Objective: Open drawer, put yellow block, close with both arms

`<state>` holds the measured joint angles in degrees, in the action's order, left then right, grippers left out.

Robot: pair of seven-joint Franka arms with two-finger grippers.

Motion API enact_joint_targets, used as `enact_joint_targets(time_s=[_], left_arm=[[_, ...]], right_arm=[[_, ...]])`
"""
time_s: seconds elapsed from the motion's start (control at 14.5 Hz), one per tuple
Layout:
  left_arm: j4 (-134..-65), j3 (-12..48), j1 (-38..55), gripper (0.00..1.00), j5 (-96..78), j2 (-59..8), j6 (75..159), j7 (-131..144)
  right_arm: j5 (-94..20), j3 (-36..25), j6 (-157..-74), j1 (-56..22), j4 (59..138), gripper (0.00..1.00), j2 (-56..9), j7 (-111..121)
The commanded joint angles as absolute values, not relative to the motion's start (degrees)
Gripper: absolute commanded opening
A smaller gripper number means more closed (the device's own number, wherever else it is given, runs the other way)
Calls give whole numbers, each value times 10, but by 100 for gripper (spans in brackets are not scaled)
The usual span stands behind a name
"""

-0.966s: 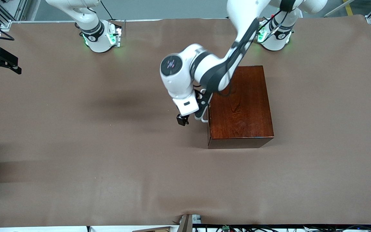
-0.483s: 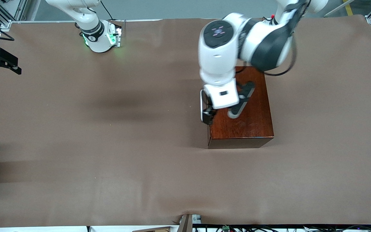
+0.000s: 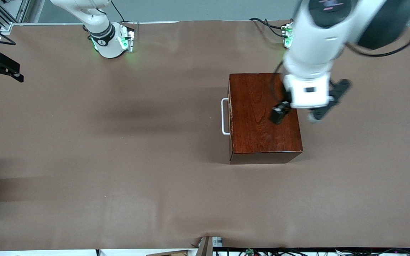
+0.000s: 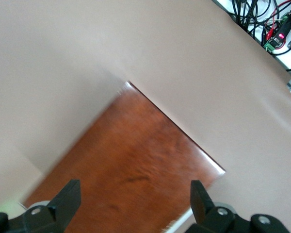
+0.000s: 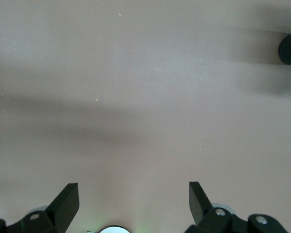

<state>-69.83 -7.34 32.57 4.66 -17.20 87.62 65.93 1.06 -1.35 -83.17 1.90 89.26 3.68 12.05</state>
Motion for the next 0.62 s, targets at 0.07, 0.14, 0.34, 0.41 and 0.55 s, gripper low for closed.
enact_joint_targets(time_s=[0.07, 0.14, 0.34, 0.41, 0.55], left_arm=[[-801, -67, 251, 100, 32, -74, 865, 483], [-809, -67, 235, 100, 32, -63, 863, 448], [-809, -66, 176, 100, 32, -57, 861, 324], [-808, -66, 163, 100, 31, -54, 852, 294], [-804, -68, 148, 100, 28, -48, 842, 273]], right_arm=[[13, -9, -829, 25, 881, 100, 31, 123], [13, -9, -829, 25, 881, 100, 31, 123], [13, -9, -829, 24, 881, 100, 30, 123], [13, -9, -829, 24, 881, 100, 31, 122], [13, -9, -829, 25, 881, 100, 31, 122]])
